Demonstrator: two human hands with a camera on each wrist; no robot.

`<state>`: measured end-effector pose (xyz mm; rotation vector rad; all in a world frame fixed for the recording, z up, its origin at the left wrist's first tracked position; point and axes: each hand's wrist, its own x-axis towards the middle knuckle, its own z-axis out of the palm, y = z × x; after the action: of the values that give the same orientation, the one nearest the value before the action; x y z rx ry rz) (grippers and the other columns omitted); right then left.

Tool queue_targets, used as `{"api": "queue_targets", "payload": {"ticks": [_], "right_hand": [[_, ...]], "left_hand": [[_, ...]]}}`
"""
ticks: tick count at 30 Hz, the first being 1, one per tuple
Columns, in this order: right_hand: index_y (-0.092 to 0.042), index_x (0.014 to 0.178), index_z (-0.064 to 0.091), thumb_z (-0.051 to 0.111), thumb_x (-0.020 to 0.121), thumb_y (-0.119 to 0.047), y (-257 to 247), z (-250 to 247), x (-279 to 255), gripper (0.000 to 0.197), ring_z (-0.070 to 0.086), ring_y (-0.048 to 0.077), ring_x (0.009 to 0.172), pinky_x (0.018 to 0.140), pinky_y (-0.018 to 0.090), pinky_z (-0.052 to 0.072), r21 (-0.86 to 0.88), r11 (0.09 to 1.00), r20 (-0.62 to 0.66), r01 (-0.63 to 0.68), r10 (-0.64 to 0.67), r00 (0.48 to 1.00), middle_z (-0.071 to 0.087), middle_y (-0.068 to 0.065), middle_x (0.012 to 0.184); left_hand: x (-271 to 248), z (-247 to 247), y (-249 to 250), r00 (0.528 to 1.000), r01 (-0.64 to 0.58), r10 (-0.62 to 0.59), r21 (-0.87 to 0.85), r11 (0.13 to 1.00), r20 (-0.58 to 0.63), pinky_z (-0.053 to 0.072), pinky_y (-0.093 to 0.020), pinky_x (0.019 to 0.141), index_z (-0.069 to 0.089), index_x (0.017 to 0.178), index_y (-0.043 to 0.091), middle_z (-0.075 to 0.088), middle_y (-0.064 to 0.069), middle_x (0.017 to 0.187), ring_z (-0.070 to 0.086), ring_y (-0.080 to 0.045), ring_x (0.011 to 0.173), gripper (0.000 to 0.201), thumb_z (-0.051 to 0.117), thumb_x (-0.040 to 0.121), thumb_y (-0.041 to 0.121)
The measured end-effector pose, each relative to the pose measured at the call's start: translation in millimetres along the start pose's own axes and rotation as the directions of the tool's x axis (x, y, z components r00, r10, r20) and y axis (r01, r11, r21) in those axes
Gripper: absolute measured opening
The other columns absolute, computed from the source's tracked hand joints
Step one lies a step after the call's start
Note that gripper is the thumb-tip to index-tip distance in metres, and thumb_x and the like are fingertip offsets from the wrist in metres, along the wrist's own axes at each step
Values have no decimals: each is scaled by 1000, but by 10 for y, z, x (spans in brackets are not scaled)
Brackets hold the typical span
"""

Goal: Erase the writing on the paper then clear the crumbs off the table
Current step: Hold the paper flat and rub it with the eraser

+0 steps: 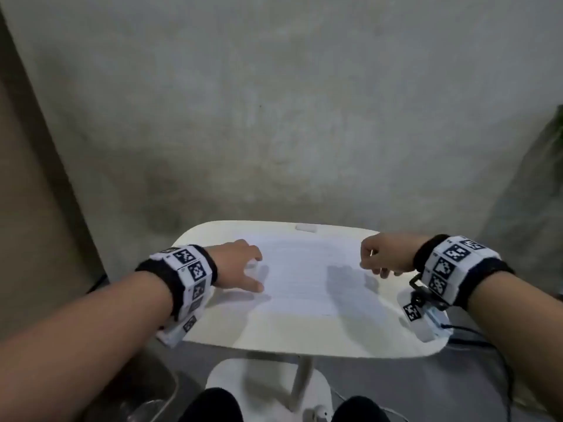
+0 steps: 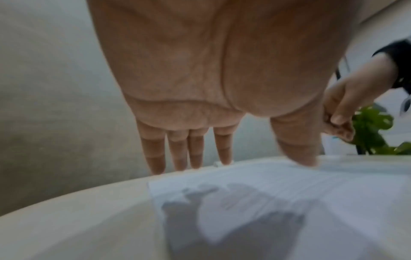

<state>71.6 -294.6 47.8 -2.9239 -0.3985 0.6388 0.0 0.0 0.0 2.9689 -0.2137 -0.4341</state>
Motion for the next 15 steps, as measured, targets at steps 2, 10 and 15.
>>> {"api": "queue_targets", "payload": {"ticks": [2,10,15], "right_hand": [[-20,78,53,57,91,-26,-74,-37,127,14,54,10,52,51,21,44,-22,1000,-78,-4,2,997,62,-6,68],[-11,124,56,58,92,-28,-620,-178,871,36,60,26,104,78,24,41,-258,966,-117,4,-36,993,64,8,116],[-31,87,63,68,62,-55,-505,-35,2184,35,68,23,78,77,42,55,-421,907,-92,-4,-39,995,73,-3,93]], "left_hand": [[66,19,30,997,14,-14,0,1000,69,32,-40,110,24,149,27,24,2,153,35,-21,136,90,64,78,65],[58,254,74,996,-25,18,76,997,88,27,-41,114,10,152,33,8,4,161,17,-18,146,100,56,73,74],[32,270,80,996,-68,63,81,994,64,33,-38,110,13,150,32,10,2,159,20,-18,143,97,56,74,74]]}}
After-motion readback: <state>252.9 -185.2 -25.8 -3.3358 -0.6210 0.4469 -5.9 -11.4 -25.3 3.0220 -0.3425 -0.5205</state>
